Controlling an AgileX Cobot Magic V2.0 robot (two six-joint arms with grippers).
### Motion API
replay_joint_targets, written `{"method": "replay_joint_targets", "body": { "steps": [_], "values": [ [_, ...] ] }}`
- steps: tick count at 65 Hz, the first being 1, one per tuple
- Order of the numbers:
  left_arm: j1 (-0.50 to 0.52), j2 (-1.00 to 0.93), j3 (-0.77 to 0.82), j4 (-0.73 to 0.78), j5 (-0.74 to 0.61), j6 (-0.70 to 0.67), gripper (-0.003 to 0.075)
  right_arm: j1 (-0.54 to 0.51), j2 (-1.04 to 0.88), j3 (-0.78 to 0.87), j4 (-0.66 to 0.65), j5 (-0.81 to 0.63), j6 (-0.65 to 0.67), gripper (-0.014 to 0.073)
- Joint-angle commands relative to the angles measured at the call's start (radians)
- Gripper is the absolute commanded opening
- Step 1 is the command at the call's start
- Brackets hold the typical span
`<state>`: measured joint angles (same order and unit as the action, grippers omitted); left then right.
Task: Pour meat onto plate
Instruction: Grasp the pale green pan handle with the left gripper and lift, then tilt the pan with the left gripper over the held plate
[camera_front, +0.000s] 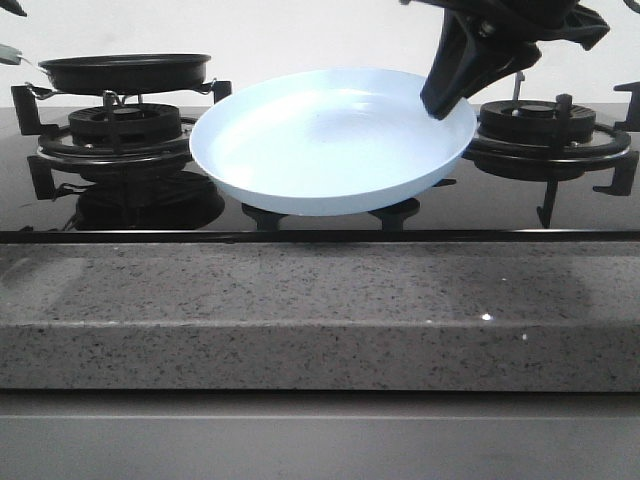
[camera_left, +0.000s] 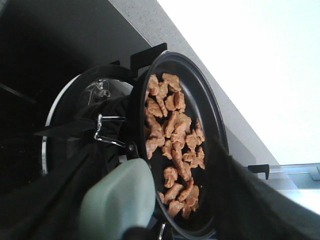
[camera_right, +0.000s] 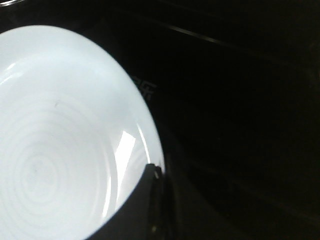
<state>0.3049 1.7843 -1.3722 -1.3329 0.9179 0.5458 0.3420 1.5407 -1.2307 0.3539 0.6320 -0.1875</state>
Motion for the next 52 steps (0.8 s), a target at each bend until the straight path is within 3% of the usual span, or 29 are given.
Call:
{"method": "replay_joint_targets", "body": {
  "steps": [1, 34, 42, 52],
  "values": [
    [0.005, -0.046, -0.037, -0.068, 0.005, 0.003, 0.0417, -0.001, -0.036, -0.027, 0.02, -0.056, -0.006, -0.0069],
    [-0.023, 0.002, -0.039, -0.061, 0.033, 0.005, 0.0415, -0.001, -0.036, -0.027, 0.02, -0.056, -0.006, -0.0069],
    [-0.023, 0.002, -0.039, -0.061, 0.033, 0.007, 0.0347, -0.001, -0.036, -0.027, 0.02, -0.056, -0.006, -0.0069],
    [-0.023, 0.002, -0.039, -0.061, 0.042, 0.007, 0.0177, -0.001, -0.036, -0.027, 0.02, -0.056, -0.006, -0.0069]
  ]
}}
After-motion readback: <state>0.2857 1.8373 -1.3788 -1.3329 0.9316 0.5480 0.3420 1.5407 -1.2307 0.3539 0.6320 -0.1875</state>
